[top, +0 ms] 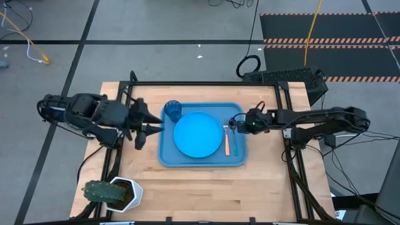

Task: Pick and place plate/cup/fork/spoon on tray
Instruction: Adjust the blue serving tray on the table

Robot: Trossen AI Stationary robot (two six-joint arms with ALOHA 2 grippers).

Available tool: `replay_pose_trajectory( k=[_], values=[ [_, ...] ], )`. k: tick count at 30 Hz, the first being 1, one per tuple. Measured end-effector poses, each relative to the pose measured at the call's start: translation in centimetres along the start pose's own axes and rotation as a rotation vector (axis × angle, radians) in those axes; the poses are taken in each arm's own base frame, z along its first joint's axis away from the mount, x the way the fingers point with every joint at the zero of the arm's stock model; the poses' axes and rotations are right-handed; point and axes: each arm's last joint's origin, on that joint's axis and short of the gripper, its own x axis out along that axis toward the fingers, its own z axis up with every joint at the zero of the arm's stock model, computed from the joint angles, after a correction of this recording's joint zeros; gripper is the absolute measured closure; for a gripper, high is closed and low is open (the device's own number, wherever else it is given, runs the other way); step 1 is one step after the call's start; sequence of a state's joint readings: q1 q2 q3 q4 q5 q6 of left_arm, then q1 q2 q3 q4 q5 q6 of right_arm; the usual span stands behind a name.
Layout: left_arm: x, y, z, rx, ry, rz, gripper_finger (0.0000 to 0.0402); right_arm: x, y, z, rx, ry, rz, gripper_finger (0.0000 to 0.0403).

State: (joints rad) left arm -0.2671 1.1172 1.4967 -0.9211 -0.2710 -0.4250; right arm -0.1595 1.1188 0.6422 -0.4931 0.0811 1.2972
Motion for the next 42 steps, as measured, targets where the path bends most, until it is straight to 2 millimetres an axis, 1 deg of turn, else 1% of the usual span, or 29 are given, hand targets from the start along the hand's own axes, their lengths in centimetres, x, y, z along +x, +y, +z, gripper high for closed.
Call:
replay_pose_trajectory(
  k=[4,9,11,12,14,18,21,24,29,35,39,42],
  values=[
    [-0.1,1.1,-1.9,-0.224,0.181,0.133,0.0252,-0.6,-0.7,-0.4,-0.020,0.016,-0.050,0.0341],
    [-0.6,3.2,-4.7,-0.508,0.368,0.448,0.0252,-0.8,-1.6,-0.7,-0.023,0.048,-0.142,0.0341],
    [-0.5,3.9,-6.0,-0.580,0.431,0.569,0.0252,-0.8,-1.9,-0.8,-0.010,0.055,-0.169,0.0341],
    [-0.2,4.1,-6.6,-0.600,0.448,0.607,0.0252,-0.9,-1.9,-0.8,-0.005,0.054,-0.176,0.0341],
    [0.7,4.5,-8.0,-0.611,0.463,0.635,0.0252,-0.9,-2.0,-0.7,0.000,0.038,-0.181,0.0341],
    [3.1,5.0,-10.6,-0.694,0.509,0.658,0.0252,-0.7,-2.1,-0.8,0.018,0.027,-0.181,0.0341],
    [5.0,5.2,-12.6,-0.761,0.549,0.638,0.0252,-0.2,-2.7,-1.0,0.034,0.037,-0.193,0.0341],
    [6.5,5.3,-13.9,-0.808,0.548,0.601,0.0252,0.6,-3.4,-1.5,0.042,0.082,-0.177,0.0342],
    [7.0,5.3,-14.4,-0.820,0.528,0.589,0.0252,1.2,-4.1,-2.3,0.044,0.133,-0.163,0.0342],
    [6.6,5.8,-14.6,-0.723,0.545,0.644,0.0252,1.1,-4.2,-2.5,0.005,0.113,-0.182,0.0342],
    [6.9,6.2,-14.9,-0.737,0.544,0.662,0.0252,1.1,-4.2,-2.5,0.013,0.102,-0.183,0.0342],
    [7.3,6.4,-15.0,-0.753,0.534,0.644,0.0252,1.2,-4.0,-2.5,0.027,0.090,-0.168,0.0342]
  ],
)
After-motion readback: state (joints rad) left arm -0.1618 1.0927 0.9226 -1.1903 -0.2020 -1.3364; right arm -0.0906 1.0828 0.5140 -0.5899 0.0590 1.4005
